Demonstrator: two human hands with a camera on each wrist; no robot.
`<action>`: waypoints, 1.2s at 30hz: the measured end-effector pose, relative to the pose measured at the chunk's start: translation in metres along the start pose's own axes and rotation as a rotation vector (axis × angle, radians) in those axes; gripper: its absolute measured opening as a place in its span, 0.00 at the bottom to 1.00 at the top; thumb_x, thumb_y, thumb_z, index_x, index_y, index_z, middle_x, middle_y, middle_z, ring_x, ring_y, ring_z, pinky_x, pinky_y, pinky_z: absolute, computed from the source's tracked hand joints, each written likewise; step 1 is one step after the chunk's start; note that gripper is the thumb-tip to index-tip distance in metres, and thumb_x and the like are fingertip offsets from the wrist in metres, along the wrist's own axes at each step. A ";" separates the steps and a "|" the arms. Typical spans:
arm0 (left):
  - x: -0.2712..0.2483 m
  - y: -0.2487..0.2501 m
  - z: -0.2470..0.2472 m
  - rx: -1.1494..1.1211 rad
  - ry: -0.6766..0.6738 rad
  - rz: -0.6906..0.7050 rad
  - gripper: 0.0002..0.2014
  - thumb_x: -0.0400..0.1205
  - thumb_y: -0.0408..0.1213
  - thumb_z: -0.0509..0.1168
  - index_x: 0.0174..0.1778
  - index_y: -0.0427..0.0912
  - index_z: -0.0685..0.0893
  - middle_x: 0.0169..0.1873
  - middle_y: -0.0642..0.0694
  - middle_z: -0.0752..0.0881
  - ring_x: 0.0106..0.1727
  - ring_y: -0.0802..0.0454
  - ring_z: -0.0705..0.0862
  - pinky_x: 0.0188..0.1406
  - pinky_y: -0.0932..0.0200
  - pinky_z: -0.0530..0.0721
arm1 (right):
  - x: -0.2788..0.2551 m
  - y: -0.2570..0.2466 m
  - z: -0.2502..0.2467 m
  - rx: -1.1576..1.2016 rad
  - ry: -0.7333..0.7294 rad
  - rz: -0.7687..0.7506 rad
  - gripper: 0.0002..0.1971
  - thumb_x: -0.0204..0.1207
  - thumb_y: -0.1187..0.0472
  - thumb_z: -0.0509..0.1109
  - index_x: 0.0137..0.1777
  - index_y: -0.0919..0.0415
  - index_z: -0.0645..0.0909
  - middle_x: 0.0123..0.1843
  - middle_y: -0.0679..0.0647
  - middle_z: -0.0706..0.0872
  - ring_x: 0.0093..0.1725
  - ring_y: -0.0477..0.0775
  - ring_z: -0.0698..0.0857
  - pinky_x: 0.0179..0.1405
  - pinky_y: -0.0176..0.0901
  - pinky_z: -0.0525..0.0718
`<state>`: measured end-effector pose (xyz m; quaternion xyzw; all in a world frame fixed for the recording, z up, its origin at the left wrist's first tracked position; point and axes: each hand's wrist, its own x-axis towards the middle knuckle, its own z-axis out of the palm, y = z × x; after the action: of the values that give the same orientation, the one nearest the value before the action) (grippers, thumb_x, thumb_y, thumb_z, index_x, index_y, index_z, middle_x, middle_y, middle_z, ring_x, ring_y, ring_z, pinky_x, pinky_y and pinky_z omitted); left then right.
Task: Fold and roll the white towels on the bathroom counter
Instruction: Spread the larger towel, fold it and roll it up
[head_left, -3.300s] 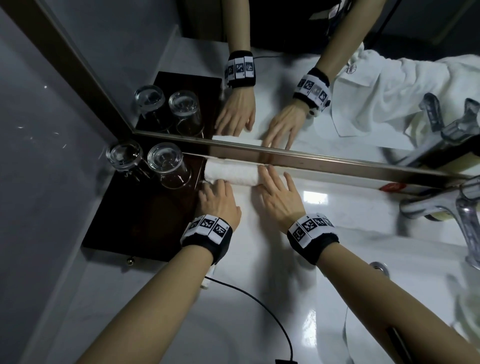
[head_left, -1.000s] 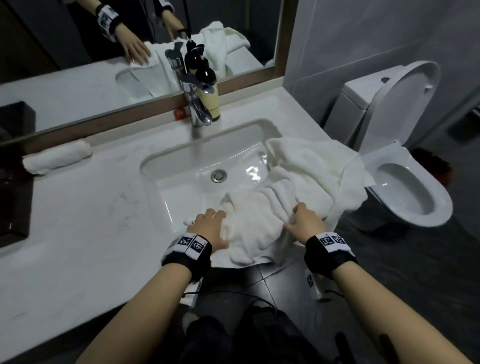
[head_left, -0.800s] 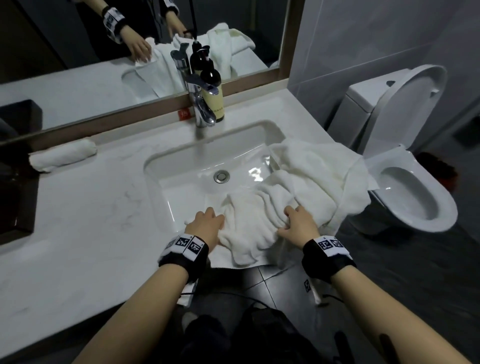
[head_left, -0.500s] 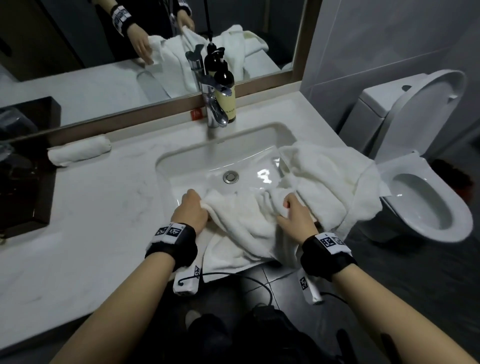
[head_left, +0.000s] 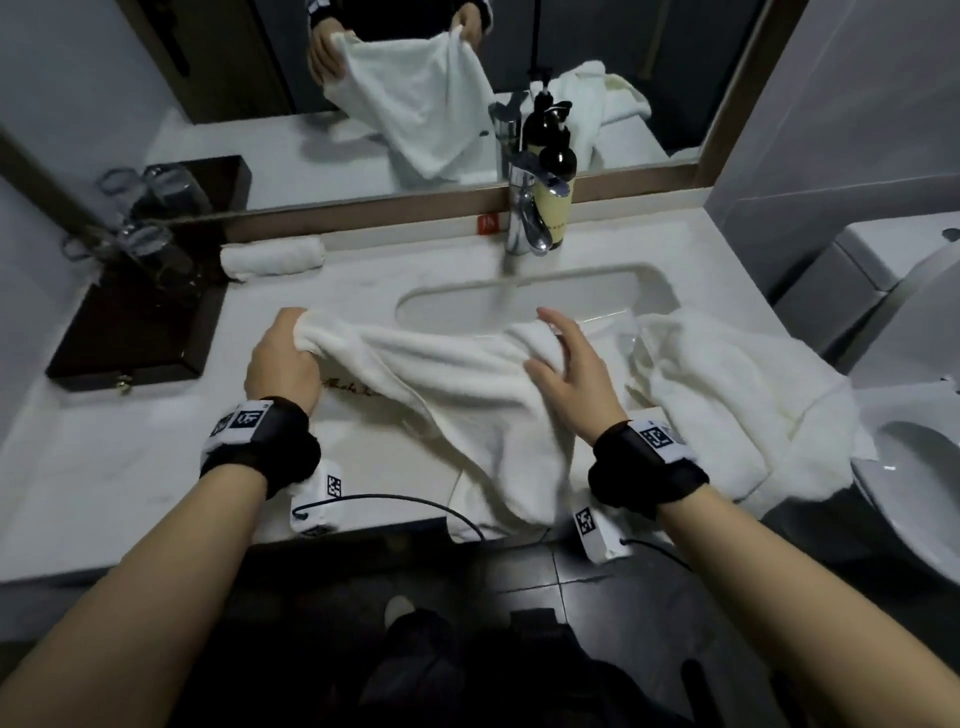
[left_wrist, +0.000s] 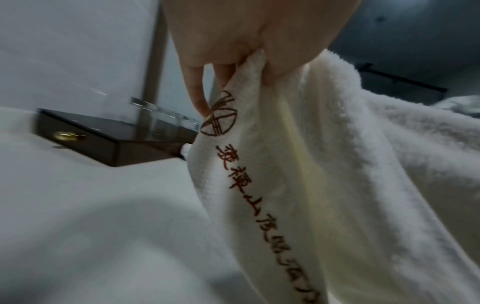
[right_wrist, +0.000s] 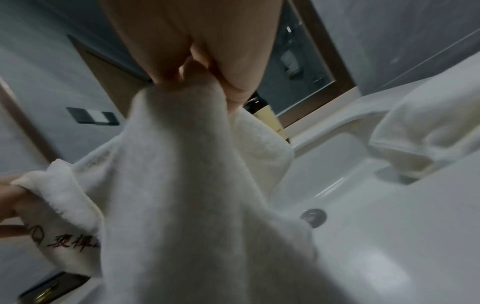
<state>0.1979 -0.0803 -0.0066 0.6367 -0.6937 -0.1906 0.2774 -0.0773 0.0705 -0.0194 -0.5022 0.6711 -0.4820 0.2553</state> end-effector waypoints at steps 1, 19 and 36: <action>0.002 -0.012 -0.011 -0.002 0.059 -0.040 0.17 0.77 0.36 0.51 0.58 0.53 0.76 0.56 0.37 0.84 0.55 0.36 0.82 0.47 0.51 0.74 | 0.002 -0.004 0.010 0.013 -0.030 -0.028 0.27 0.76 0.67 0.69 0.74 0.59 0.69 0.72 0.49 0.77 0.69 0.48 0.75 0.68 0.35 0.70; -0.060 -0.128 -0.031 0.753 -0.443 0.086 0.41 0.72 0.32 0.67 0.79 0.56 0.56 0.82 0.47 0.51 0.82 0.46 0.47 0.79 0.38 0.46 | -0.036 0.001 0.123 -0.981 -0.569 0.253 0.49 0.67 0.49 0.71 0.82 0.54 0.43 0.77 0.57 0.63 0.74 0.61 0.65 0.70 0.65 0.68; 0.001 -0.163 -0.049 0.525 -0.420 0.042 0.25 0.82 0.32 0.53 0.76 0.51 0.62 0.65 0.40 0.74 0.63 0.39 0.75 0.47 0.48 0.75 | -0.024 -0.030 0.149 -0.837 -0.078 -0.142 0.17 0.55 0.79 0.69 0.45 0.67 0.85 0.43 0.67 0.80 0.44 0.70 0.79 0.36 0.48 0.69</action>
<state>0.3554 -0.0957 -0.0689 0.6189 -0.7741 -0.1268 -0.0415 0.0677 0.0338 -0.0563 -0.6254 0.7624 -0.1652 0.0206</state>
